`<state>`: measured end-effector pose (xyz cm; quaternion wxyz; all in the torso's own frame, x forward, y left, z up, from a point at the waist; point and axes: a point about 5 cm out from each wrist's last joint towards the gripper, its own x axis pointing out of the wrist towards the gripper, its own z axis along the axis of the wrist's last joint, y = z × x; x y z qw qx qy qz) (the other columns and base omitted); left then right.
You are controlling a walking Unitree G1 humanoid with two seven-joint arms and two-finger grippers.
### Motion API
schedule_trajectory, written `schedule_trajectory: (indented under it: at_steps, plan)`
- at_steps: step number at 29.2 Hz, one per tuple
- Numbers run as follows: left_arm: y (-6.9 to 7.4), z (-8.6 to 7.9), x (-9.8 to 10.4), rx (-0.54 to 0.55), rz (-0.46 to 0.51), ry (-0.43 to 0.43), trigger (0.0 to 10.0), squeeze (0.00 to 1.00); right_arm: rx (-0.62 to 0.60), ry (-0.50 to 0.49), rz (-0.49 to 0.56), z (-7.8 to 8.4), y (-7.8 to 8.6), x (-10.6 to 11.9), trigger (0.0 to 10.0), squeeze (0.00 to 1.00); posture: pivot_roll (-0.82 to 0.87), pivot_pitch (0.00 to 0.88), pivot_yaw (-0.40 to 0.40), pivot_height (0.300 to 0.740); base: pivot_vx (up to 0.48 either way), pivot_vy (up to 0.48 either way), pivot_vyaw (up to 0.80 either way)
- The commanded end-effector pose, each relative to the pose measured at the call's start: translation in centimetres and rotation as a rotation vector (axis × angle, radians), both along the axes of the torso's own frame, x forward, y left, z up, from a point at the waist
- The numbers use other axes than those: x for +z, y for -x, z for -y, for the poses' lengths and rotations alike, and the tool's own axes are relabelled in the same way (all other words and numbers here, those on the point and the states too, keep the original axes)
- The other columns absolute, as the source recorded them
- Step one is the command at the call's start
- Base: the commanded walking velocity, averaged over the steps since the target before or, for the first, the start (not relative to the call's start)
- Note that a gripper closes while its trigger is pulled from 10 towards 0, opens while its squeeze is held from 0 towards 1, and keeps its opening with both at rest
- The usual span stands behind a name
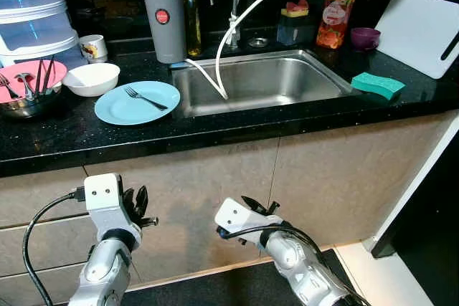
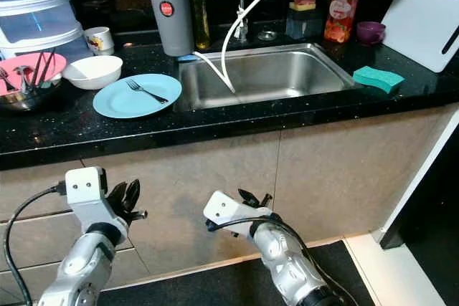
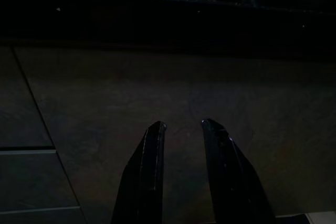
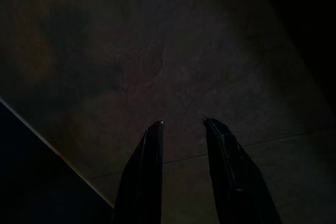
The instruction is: Kitchen organization
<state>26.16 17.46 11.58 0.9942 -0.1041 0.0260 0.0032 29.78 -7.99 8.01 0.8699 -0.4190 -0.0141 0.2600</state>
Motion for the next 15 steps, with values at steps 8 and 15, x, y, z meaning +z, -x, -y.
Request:
schedule_trajectory:
  at_steps: [8,15]
  plan:
    - [-0.13,0.11,-0.4,0.01,-0.009,-0.003,10.0,0.0,0.001,-0.006,0.002,0.15,-0.37,0.12,10.0,0.0,-0.12,0.0,0.036,0.74,0.0,0.0,0.0]
    - [-0.14,0.15,-0.48,0.006,-0.008,-0.002,10.0,0.0,0.0,-0.006,0.002,0.16,-0.35,-0.01,10.0,0.0,-0.13,0.0,0.037,0.74,0.0,0.0,0.0]
